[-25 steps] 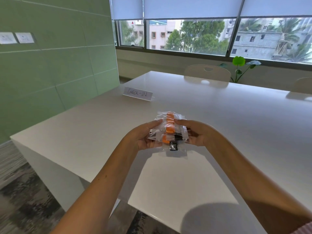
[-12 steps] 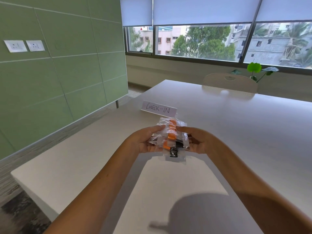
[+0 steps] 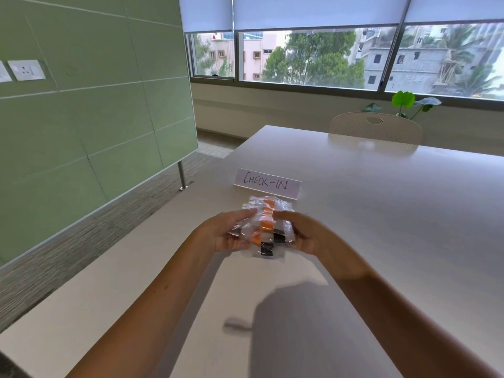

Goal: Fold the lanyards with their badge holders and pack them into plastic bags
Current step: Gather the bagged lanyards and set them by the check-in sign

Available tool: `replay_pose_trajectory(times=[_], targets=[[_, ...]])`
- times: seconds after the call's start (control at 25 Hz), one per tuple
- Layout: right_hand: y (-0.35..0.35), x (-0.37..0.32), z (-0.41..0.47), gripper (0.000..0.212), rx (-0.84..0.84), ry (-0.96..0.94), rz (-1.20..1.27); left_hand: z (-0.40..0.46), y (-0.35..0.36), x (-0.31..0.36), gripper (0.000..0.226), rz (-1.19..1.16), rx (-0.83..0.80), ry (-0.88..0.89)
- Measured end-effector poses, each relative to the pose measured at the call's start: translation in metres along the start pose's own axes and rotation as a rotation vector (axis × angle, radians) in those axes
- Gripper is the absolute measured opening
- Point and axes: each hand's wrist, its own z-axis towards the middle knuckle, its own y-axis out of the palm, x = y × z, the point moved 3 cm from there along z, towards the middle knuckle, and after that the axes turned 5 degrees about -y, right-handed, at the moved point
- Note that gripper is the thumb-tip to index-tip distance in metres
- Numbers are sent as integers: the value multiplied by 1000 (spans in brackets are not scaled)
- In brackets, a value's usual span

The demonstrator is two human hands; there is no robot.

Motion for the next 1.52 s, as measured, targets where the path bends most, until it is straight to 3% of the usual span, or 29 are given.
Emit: replay_pose_trajectory(times=[0.24, 0.44, 0.6, 0.8, 1.08, 1.16, 1.32, 1.52], targets=[[23, 6, 21, 18, 72, -85, -84, 19, -35, 14, 33, 64, -124, -33], [42, 9, 15, 32, 144, -14, -242, 15, -66, 29, 73, 271, -241, -42], [59, 18, 3, 48, 225, 25, -352, 6, -85, 33, 62, 603, -483, -7], [74, 28, -17, 37, 244, 55, -400, 7, -100, 27, 31, 798, -376, 43], [77, 22, -17, 57, 454, -20, -697, 16, -100, 29, 25, 661, -64, 409], [73, 22, -16, 53, 490, -51, -762, 17, -97, 30, 17, 599, -96, 431], [74, 19, -13, 42, 501, -74, -667, 11, -90, 34, 6, 329, -276, 330], [79, 10, 1, 32, 497, -95, -621, 15, -96, 43, 22, 279, -202, 315]])
